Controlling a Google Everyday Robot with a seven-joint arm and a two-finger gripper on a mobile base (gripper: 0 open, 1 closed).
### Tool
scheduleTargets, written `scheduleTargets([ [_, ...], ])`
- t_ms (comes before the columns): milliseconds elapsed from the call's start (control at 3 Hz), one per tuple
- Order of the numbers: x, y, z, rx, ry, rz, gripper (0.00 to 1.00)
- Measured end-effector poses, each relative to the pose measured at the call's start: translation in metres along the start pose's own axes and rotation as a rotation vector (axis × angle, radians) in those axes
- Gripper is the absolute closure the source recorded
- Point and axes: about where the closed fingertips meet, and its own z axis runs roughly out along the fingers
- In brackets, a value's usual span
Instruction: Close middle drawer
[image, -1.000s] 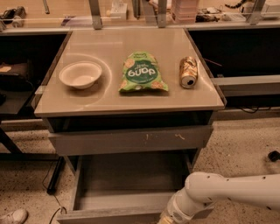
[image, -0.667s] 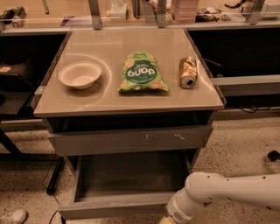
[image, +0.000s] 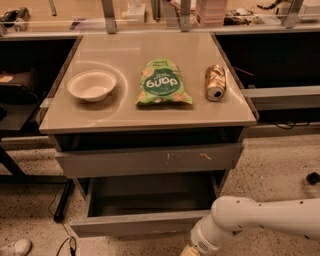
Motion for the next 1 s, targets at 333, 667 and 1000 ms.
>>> scheduleTargets([
  [333,0.0,0.0,0.0,0.0,0.0,0.0,0.42],
  [667,0.0,0.0,0.0,0.0,0.0,0.0,0.65],
  [1000,-0.009,-0.02,0.004,0.042,0.004,-0.029,0.88],
])
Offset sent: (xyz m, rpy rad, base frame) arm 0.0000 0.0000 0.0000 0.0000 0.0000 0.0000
